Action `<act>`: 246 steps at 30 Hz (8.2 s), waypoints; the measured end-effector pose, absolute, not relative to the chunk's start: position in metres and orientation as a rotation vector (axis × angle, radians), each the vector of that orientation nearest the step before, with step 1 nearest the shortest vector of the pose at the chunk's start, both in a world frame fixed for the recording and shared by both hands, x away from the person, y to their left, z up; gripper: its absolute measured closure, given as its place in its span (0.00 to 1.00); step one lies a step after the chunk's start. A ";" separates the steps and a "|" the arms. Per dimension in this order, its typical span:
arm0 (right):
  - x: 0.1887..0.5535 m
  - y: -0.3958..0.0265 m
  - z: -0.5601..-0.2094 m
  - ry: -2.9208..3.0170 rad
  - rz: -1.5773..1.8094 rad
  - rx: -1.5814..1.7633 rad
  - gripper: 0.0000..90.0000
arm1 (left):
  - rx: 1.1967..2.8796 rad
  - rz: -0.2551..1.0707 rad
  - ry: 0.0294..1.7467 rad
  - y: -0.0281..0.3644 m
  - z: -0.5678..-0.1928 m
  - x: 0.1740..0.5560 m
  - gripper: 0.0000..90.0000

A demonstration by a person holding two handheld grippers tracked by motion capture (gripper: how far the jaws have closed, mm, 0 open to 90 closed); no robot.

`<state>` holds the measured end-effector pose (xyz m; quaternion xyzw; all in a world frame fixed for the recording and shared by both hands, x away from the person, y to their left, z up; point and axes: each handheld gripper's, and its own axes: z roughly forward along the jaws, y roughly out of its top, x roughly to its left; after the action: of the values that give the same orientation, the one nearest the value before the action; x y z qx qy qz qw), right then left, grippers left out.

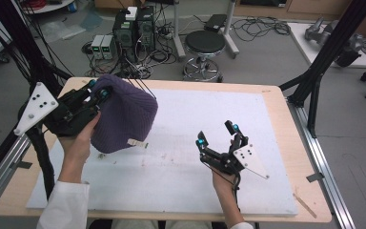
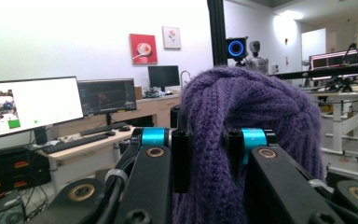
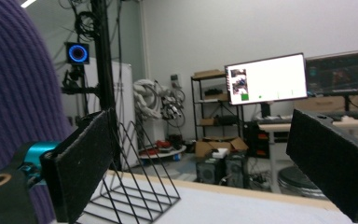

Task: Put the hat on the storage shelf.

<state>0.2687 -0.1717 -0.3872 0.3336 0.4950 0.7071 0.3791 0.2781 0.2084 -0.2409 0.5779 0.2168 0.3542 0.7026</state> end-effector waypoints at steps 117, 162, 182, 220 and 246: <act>0.406 0.034 -0.300 1.586 1.707 0.978 0.88 | 1.259 0.915 0.513 0.307 -0.245 0.411 0.87; 0.413 0.038 -0.370 1.766 1.508 1.181 0.87 | 1.424 0.880 0.644 0.304 -0.325 0.414 0.85; 0.417 0.034 -0.383 1.826 1.425 1.252 0.86 | 1.497 0.867 0.678 0.297 -0.337 0.417 0.84; 0.402 -0.032 -0.336 1.679 1.599 1.085 0.13 | 1.289 0.811 0.768 0.309 -0.334 0.401 0.28; 0.353 -0.120 -0.318 1.284 1.564 0.977 0.13 | 1.025 0.939 0.814 0.330 -0.344 0.360 0.26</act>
<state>0.3532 -0.1200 -0.3181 0.3921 0.5153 0.6274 0.4325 0.3600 0.3300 -0.3441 0.4587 0.3645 0.4205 0.6928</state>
